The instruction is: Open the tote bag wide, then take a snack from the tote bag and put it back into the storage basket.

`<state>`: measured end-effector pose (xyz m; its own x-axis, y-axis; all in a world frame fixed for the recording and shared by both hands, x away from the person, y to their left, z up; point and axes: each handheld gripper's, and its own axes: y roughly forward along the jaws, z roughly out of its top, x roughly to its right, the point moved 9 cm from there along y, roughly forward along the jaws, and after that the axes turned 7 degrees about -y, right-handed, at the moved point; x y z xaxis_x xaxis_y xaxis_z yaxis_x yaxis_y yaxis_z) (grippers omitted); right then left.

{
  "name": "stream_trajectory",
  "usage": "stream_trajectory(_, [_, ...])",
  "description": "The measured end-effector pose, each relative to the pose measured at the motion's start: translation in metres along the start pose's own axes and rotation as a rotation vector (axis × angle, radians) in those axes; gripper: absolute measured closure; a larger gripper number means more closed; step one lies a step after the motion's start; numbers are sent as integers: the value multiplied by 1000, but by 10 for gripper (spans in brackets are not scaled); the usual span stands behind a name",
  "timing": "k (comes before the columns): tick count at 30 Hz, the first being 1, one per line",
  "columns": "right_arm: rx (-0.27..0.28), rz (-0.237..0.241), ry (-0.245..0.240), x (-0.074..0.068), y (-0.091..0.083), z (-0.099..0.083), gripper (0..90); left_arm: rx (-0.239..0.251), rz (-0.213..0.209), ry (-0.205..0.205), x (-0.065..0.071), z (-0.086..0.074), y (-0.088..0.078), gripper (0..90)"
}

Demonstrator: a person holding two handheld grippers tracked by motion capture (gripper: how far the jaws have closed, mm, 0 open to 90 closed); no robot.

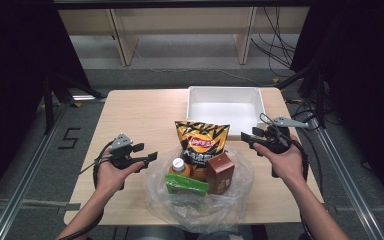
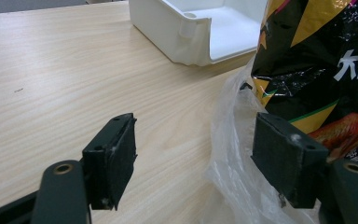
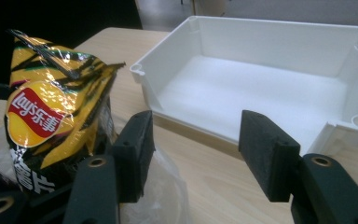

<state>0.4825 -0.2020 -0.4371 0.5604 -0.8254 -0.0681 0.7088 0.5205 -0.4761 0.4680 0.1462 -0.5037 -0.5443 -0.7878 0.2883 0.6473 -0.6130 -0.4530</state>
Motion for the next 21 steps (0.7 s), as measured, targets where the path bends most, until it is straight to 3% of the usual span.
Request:
stream_trajectory(1, [3,10,19,-2,0,1,474,2,1,0,0,0,0,293])
stream_trajectory(4, [3,28,17,-7,-1,3,538,9,0,-7,2,0,1,295])
stream_trajectory(5, [12,12,-35,-4,0,4,563,8,-1,-6,2,0,1,300])
stream_trajectory(6, [5,7,-55,-3,0,3,578,7,0,-5,2,0,1,304])
stream_trajectory(8, [13,19,-15,-9,2,3,605,4,7,1,0,-1,0,306])
stream_trajectory(10, [-9,22,-11,-12,0,2,616,2,11,3,0,-2,0,307])
stream_trajectory(11, [8,29,-39,-12,1,4,616,2,14,4,0,-1,-1,306])
stream_trajectory(12, [17,26,-62,-11,1,5,614,4,19,2,1,-1,-1,306])
stream_trajectory(13, [20,34,-26,-15,1,6,606,6,16,5,1,0,-1,305])
stream_trajectory(16, [14,47,-42,-13,0,7,555,9,8,7,1,1,-1,302])
stream_trajectory(17, [21,46,-30,-13,2,9,530,13,10,8,1,2,0,301])
stream_trajectory(18, [6,47,24,-16,2,8,513,10,15,12,0,3,-1,300])
stream_trajectory(21, [12,61,10,-18,8,12,460,11,17,7,-1,3,1,298])
